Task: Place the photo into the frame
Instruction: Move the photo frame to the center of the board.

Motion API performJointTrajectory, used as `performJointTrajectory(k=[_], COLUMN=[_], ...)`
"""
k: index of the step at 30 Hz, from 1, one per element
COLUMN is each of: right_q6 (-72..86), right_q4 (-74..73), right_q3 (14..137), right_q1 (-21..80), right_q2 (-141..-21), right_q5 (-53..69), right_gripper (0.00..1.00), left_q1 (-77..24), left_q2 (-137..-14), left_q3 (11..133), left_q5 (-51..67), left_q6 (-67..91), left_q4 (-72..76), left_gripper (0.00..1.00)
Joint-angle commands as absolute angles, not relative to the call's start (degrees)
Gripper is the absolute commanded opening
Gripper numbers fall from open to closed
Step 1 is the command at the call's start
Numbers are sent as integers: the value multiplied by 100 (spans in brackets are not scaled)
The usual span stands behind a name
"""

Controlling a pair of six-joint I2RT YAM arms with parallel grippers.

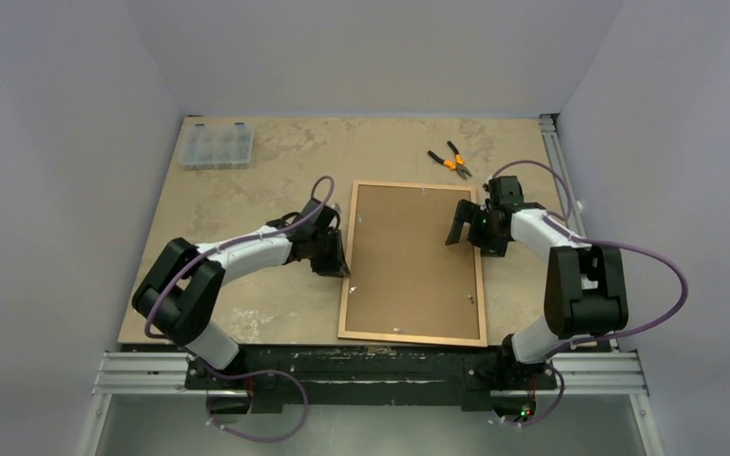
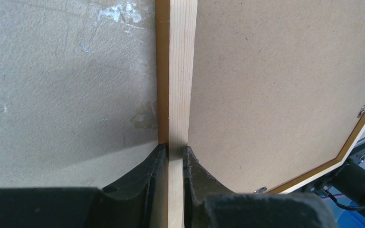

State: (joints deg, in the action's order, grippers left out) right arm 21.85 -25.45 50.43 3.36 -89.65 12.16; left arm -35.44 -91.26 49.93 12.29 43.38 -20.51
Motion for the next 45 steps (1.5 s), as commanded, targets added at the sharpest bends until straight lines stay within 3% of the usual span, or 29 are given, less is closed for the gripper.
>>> performJointTrajectory(k=[1, 12, 20, 26, 30, 45], right_q6=[2453, 2787, 2880, 2560, 2361, 1951], right_q4=[-2448, -2402, -2566, -3126, -3367, -3818], right_q3=[4721, 4481, 4364, 5199, 6029, 8865], right_q1=[798, 1377, 1494, 1491, 1488, 1599], right_q2=[-9173, -8893, -8326, -8332, -8630, -11008], right_q5=[1814, 2116, 1839, 1133, 875, 720], right_gripper=[95, 93, 94, 97, 98, 96], left_q1=[-3604, -3588, -3383, -3054, -2738, -2461], left_q2=[-8980, -8183, -7749, -7846, -8065, -9182], left_q3=[4626, 4404, 4445, 4715, 4803, 5676], left_q5=[1293, 984, 742, 513, 757, 638], left_q6=[4550, 4766, 4655, 4385, 4207, 3705], left_q4=[-1743, -2058, -2412, -2774, -2566, -2580], left_gripper=[13, 30, 57, 70, 67, 42])
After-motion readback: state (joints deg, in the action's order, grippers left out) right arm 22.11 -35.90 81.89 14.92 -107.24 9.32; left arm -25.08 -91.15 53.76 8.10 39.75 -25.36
